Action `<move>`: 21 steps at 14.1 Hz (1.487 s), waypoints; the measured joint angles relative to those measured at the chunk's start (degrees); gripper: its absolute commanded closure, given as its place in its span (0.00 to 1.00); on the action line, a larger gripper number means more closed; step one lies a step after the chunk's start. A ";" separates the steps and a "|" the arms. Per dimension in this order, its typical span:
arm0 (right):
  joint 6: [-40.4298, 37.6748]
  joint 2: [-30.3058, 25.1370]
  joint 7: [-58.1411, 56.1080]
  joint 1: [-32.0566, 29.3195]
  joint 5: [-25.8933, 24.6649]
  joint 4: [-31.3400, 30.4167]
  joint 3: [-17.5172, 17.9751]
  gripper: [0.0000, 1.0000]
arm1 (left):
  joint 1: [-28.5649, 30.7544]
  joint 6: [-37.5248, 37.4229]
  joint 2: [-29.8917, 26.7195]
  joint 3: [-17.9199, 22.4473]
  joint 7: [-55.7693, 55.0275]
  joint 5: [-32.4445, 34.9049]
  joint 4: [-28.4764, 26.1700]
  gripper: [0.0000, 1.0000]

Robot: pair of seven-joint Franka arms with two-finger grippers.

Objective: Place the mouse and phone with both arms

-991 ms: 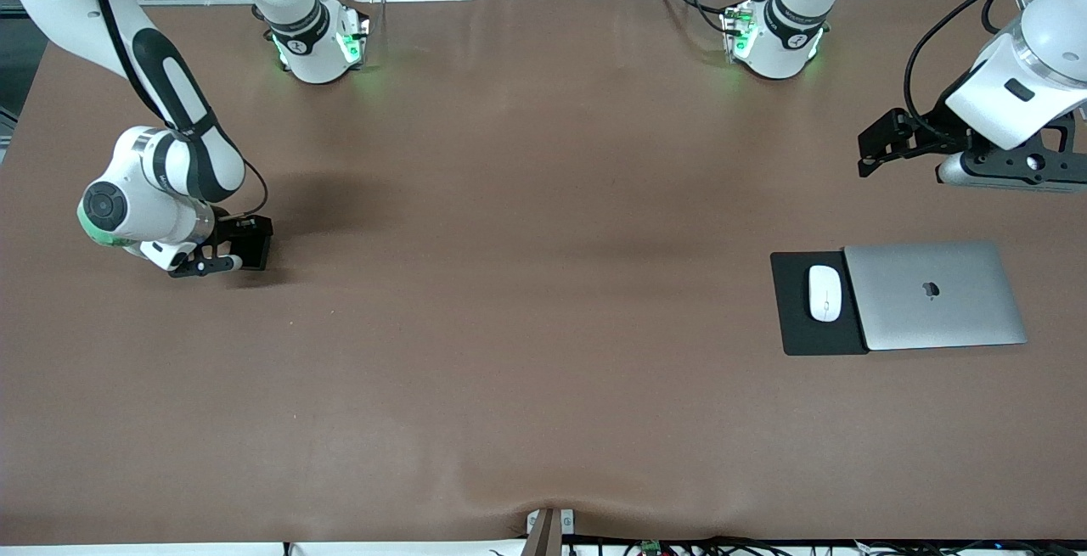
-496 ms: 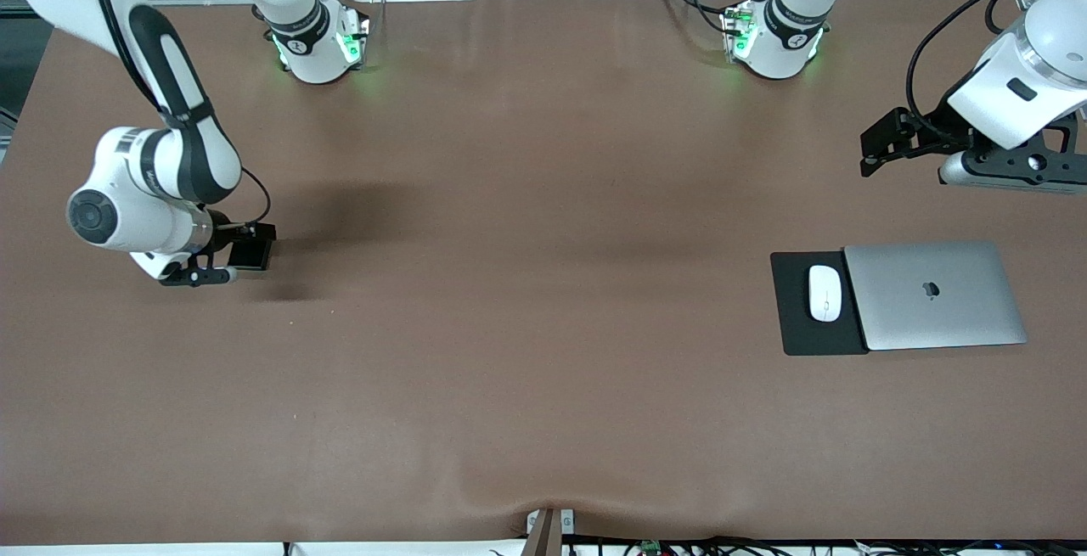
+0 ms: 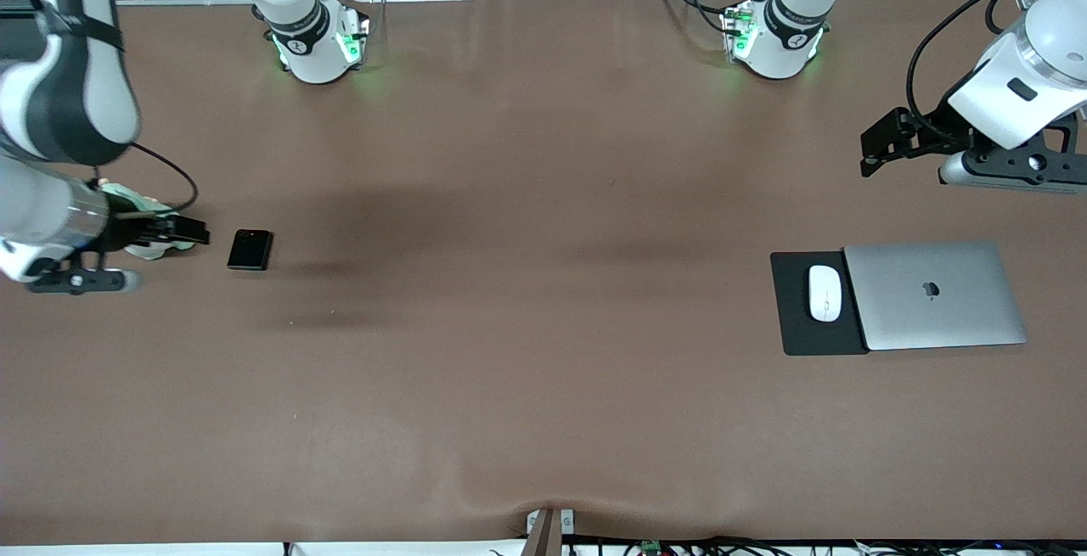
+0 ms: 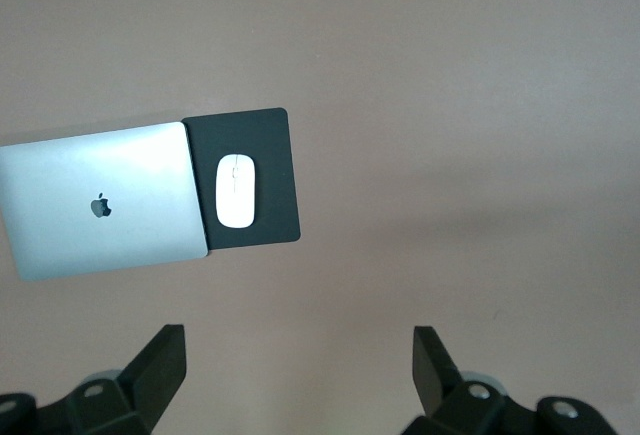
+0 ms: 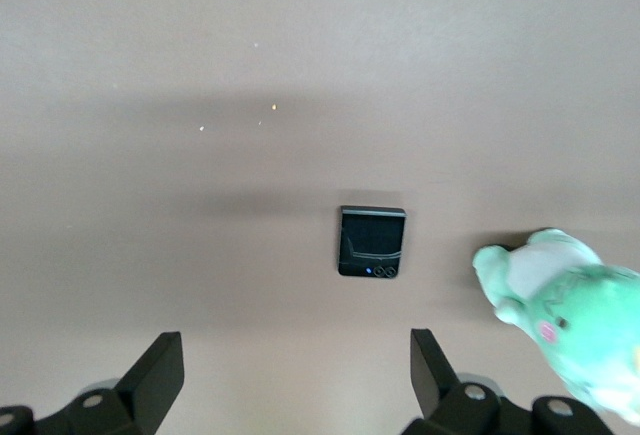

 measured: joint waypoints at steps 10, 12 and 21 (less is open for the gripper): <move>-12.04 -8.77 -0.07 0.01 -1.69 9.94 0.10 0.00 | 0.02 0.00 0.03 0.01 0.00 0.00 0.03 0.00; -11.37 -9.69 0.05 0.01 -1.69 10.33 0.21 0.00 | 0.02 0.00 0.05 0.01 0.00 0.00 0.03 0.00; -5.90 -9.20 0.39 0.01 -1.67 7.90 0.35 0.00 | 0.04 0.00 0.06 0.06 0.00 0.44 0.01 0.00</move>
